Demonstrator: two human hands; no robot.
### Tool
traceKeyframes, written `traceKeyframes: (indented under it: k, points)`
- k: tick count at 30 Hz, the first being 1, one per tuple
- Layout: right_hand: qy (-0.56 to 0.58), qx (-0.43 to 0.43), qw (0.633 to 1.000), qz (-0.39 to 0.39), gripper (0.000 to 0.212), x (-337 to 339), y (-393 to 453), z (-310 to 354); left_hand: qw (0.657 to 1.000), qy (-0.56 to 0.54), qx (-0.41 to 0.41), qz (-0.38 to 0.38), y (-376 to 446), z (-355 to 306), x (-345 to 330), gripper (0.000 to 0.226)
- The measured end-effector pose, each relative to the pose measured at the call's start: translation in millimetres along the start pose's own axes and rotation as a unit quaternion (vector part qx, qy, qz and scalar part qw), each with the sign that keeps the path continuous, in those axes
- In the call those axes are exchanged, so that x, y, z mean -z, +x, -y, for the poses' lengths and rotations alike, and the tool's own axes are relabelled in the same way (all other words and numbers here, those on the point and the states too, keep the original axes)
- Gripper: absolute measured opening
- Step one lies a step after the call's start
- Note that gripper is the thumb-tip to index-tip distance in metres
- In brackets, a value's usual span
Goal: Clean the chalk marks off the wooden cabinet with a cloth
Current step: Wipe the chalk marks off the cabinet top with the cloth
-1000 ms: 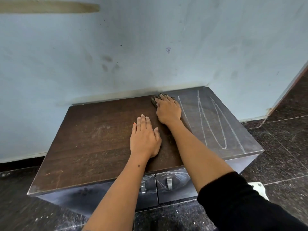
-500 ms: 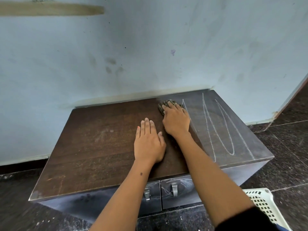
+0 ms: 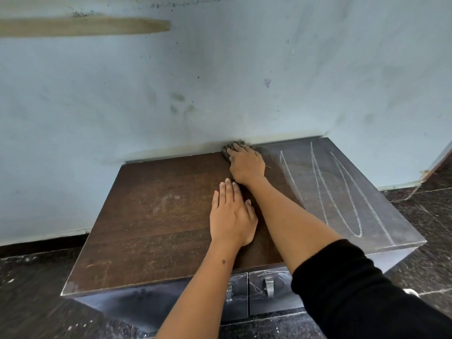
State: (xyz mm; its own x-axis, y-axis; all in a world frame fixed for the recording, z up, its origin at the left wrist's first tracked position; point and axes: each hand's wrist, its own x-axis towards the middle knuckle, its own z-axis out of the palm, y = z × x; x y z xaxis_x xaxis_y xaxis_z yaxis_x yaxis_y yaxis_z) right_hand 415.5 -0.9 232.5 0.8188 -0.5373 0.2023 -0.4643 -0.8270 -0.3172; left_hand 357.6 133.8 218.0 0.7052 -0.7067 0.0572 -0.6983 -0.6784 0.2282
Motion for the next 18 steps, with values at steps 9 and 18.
traceKeyframes:
  k: [9, 18]
  points:
    - [-0.029, -0.139, 0.989, -0.032, 0.044, 28.3, 3.2, -80.3, 1.000, 0.010, -0.002, 0.004, 0.2, 0.6, -1.0, 0.067]
    - [-0.039, -0.006, 0.999, -0.025, 0.044, -4.0, 14.5, 1.7, 1.000, -0.006, -0.007, -0.011, 0.4, 0.4, -2.1, 0.085]
